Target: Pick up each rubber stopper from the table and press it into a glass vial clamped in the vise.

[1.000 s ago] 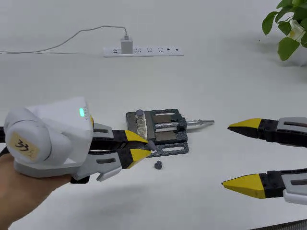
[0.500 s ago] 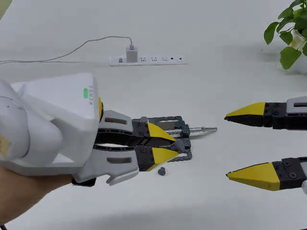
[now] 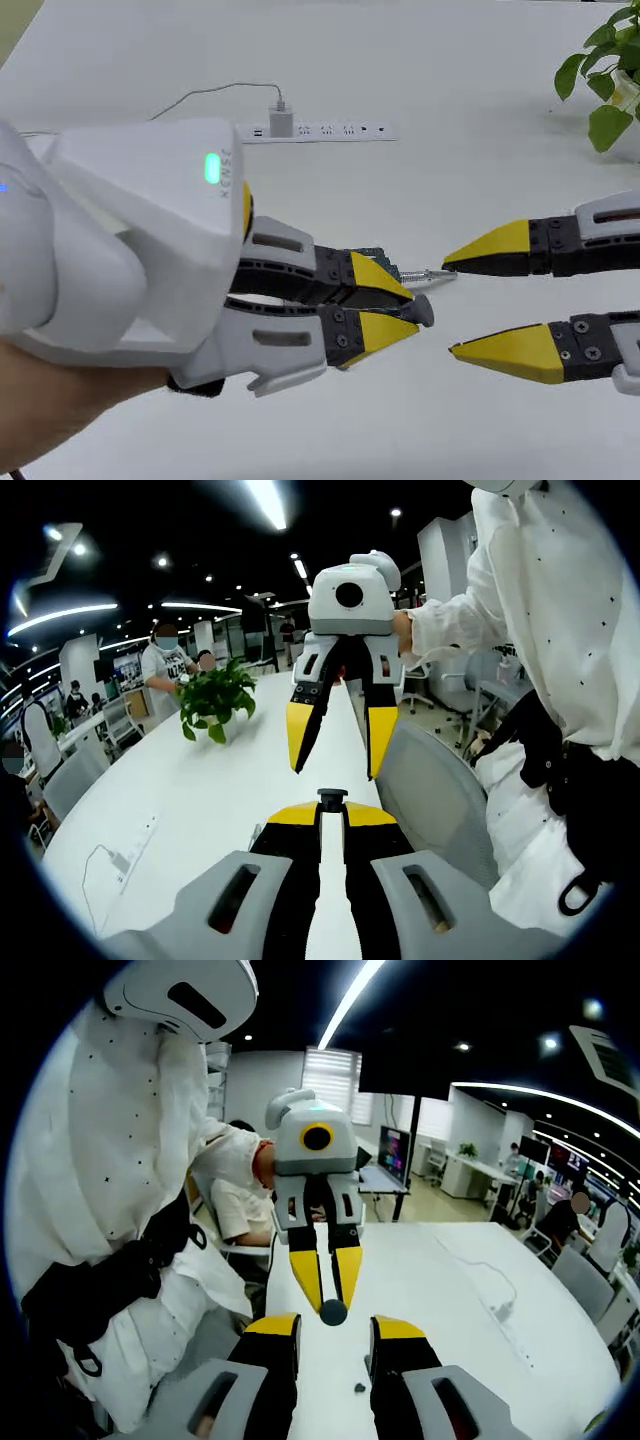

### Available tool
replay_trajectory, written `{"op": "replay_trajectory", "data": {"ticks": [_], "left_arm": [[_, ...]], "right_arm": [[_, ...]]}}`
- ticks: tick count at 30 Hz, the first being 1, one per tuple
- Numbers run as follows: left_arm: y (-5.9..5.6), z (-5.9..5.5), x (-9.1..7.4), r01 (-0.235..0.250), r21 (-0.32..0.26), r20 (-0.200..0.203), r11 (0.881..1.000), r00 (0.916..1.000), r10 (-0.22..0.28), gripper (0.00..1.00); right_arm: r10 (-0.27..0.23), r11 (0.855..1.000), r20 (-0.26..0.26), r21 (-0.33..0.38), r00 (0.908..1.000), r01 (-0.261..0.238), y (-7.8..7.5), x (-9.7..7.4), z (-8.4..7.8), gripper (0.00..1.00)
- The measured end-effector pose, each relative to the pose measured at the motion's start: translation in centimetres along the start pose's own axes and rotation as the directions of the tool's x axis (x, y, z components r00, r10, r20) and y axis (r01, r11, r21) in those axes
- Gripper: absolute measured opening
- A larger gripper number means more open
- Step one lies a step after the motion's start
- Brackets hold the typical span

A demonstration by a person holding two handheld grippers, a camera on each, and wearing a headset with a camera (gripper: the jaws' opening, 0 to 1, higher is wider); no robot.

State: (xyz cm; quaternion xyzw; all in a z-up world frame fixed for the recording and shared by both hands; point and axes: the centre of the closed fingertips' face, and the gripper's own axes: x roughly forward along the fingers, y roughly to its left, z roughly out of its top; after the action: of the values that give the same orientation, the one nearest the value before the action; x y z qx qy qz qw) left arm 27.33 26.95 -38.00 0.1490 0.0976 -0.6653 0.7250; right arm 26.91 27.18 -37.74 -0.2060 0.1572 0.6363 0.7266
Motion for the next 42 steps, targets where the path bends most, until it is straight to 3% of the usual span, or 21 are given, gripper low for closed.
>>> {"op": "replay_trajectory", "data": {"ticks": [17,42], "left_arm": [[-0.7,0.6,-0.1,0.022,0.024,0.008,0.999,0.9997,-0.022,0.04],[-0.9,0.7,-0.2,0.034,0.019,0.015,0.999,0.9993,-0.035,0.03]], "right_arm": [[0.037,0.999,0.003,-0.018,0.9993,-0.037,0.8,0.4,0.7,0.08],[0.039,0.999,-0.007,-0.018,0.9992,-0.039,1.1,0.4,0.5,0.08]]}}
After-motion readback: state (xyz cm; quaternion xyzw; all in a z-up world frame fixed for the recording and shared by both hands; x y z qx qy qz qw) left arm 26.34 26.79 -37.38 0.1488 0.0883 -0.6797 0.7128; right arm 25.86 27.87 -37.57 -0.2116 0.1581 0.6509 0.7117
